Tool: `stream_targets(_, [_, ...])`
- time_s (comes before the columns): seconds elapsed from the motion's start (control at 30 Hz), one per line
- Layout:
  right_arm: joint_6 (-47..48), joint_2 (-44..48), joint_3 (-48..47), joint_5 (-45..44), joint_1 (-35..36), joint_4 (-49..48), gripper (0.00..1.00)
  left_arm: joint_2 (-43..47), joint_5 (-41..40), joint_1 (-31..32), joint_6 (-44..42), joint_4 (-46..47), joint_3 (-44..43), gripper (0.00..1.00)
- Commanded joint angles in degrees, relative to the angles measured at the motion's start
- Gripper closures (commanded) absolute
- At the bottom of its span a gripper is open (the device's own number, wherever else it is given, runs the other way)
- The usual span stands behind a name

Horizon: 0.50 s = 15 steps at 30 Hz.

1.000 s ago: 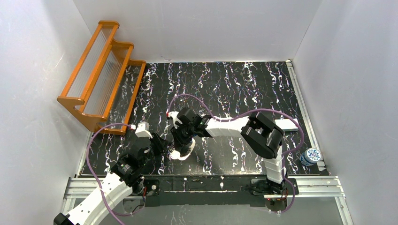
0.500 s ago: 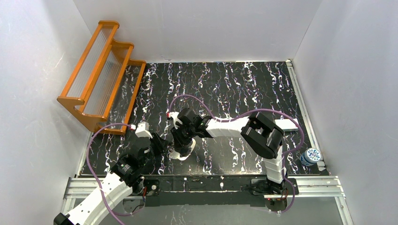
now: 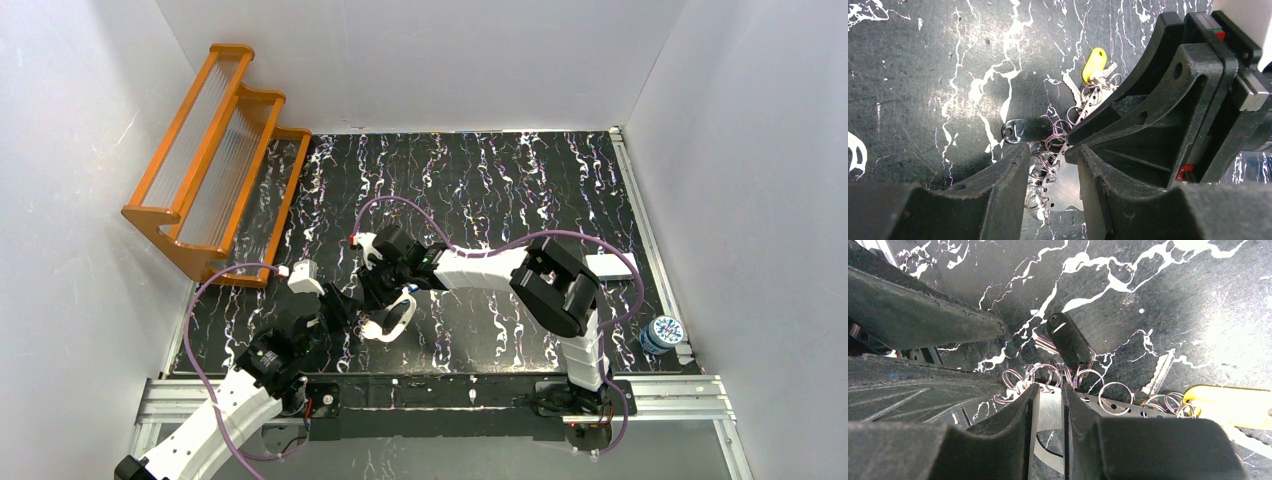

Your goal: Put the keys on the keyring

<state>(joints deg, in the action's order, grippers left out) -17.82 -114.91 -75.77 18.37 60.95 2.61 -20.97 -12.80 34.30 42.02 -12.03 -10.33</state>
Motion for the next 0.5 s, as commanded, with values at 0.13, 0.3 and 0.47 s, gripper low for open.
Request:
stream_targets(0.13, [-0.37,1.14,-0.8,-0.08,0.19,-2.08,0.68,1.75,-1.23,0.24,-0.62,-2.38,-1.98,0.61])
stream_targets(0.3, [-2.57,3.18,1.62,2.19,-1.58,-5.69,0.63,1.75,-1.8,0.24,0.07,-2.87,-3.46,0.61])
stream_targets(0.47, [-3.7,3.69,2.99,4.5,-3.64,-7.18,0.62,1.16,-2.05,0.24,-0.57,-3.18,-4.73,0.61])
